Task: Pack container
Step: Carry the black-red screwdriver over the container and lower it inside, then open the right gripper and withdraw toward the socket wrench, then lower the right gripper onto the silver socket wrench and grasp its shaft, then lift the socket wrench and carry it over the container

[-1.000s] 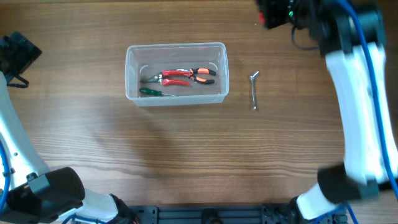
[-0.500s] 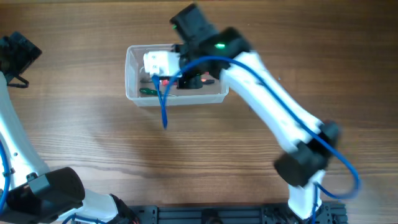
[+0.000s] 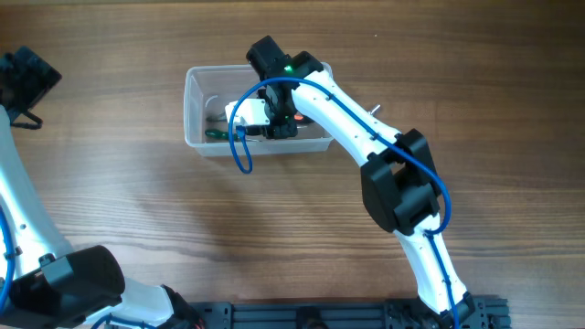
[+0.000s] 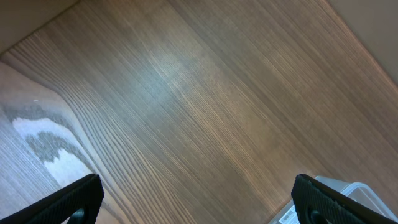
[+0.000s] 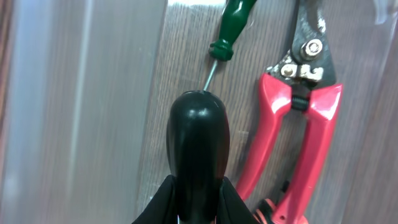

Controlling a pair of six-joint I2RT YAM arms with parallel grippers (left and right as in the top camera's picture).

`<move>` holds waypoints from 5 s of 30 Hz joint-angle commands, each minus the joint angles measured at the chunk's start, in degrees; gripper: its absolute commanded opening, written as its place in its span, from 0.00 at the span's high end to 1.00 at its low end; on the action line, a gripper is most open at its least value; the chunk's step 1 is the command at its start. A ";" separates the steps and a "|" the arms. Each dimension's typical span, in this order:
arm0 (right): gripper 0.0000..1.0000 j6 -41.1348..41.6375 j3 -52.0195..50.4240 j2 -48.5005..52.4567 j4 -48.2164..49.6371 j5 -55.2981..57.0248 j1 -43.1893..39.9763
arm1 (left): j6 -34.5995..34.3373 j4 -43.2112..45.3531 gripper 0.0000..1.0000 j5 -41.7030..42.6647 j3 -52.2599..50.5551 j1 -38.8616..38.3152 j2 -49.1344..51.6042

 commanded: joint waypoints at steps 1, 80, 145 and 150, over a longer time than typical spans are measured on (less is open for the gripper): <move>0.71 3.43 0.46 0.33 0.59 1.33 -0.28 | 0.92 -0.02 0.00 0.50 0.15 0.31 0.13; 0.53 79.21 -15.61 -3.19 -5.40 7.39 -25.99 | 0.92 -0.02 0.00 0.50 0.15 0.31 0.13; 0.90 80.46 -19.98 -3.19 -3.67 16.83 -25.35 | 0.92 -0.02 0.00 0.50 0.15 0.31 0.13; 0.95 80.43 -19.93 -3.19 -2.01 16.83 -25.35 | 0.92 -0.02 0.00 0.50 0.15 0.31 0.13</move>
